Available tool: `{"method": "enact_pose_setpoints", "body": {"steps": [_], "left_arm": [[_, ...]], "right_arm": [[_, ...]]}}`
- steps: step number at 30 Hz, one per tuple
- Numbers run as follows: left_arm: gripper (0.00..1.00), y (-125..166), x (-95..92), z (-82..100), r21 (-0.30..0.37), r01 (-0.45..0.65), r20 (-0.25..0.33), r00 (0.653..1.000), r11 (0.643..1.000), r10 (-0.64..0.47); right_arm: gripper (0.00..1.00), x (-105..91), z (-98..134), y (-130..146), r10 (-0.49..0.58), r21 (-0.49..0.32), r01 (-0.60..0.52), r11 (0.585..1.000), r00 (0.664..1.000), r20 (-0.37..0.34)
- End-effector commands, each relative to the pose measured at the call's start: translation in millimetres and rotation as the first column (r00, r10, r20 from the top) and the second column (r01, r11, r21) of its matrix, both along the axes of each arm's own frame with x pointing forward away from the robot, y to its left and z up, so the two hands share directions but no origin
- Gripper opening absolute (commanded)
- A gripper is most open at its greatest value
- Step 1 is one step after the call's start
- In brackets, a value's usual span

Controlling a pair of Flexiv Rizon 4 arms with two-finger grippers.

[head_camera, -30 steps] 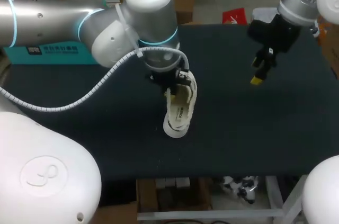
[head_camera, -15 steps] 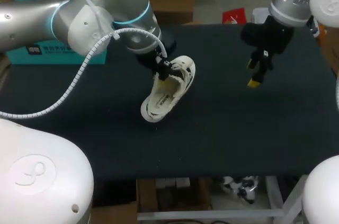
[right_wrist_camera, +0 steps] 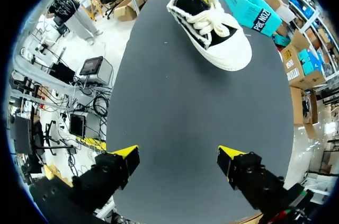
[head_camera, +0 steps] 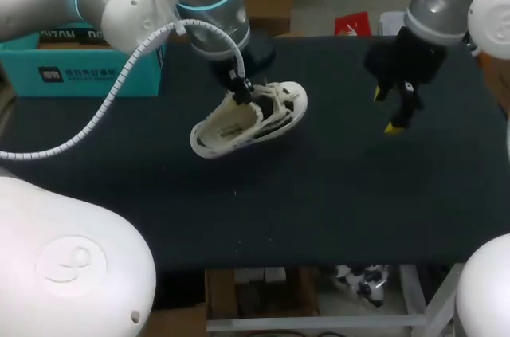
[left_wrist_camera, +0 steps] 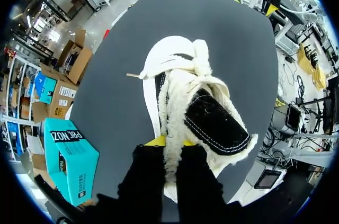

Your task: Open the shoe tongue, take the insole out of the shoe, put the insole back into the shoe, and pack the shoe into the shoebox

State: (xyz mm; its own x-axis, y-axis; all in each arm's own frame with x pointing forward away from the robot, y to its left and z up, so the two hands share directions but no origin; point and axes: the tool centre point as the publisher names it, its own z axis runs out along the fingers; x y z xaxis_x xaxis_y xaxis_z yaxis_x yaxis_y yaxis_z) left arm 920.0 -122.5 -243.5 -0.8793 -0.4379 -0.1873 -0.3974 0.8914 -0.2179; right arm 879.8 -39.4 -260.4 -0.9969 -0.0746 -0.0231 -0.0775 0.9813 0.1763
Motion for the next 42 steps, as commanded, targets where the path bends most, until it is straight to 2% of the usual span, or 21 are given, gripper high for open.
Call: {"method": "enact_pose_setpoints", "body": {"steps": [1,4,9,13,16,21,25,29,34,42], "left_arm": [[0.00,3.6,-1.7,19.9,0.047,0.019,0.008,1.000,0.999,-0.020],[0.00,10.2,1.9,27.0,0.064,0.062,0.022,0.998,0.996,-0.063],[0.00,26.9,16.9,38.4,0.097,0.129,0.063,0.989,0.987,-0.135],[0.00,55.0,36.6,51.1,0.112,0.183,0.101,0.976,0.977,-0.194],[0.00,82.0,54.7,63.6,0.128,0.206,0.139,0.965,0.970,-0.223],[0.00,134.6,84.5,99.2,0.139,0.243,0.209,0.940,0.960,-0.268],[0.00,180.7,112.9,125.9,0.148,0.273,0.230,0.925,0.951,-0.301],[0.00,222.6,139.0,139.8,0.176,0.297,0.244,0.910,0.939,-0.334],[0.00,271.6,168.5,142.1,0.186,0.335,0.243,0.895,0.924,-0.374],[0.00,342.0,211.4,134.3,0.170,0.333,0.246,0.897,0.927,-0.367]], "right_arm": [[1.00,-8.6,0.5,0.4,0.045,-0.024,-0.044,0.999,0.997,0.058],[1.00,-10.3,-1.4,-1.2,0.146,-0.050,-0.142,0.989,0.985,0.086],[1.00,-10.3,-1.4,-1.2,0.146,-0.050,-0.142,0.989,0.985,0.086],[1.00,-10.3,-1.4,-1.2,0.146,-0.050,-0.142,0.989,0.985,0.086],[1.00,-10.3,-1.4,-1.2,0.146,-0.050,-0.142,0.989,0.985,0.086],[1.00,-10.3,-1.4,-1.2,0.146,-0.050,-0.142,0.989,0.985,0.086],[1.00,-10.3,-1.4,-1.2,0.146,-0.050,-0.142,0.989,0.985,0.086],[1.00,-10.3,-1.4,-1.2,0.146,-0.050,-0.142,0.989,0.985,0.086],[1.00,-10.3,-1.4,-1.2,0.146,-0.050,-0.142,0.989,0.985,0.086],[1.00,-10.3,-1.4,-1.2,0.146,-0.050,-0.142,0.989,0.985,0.086]]}}
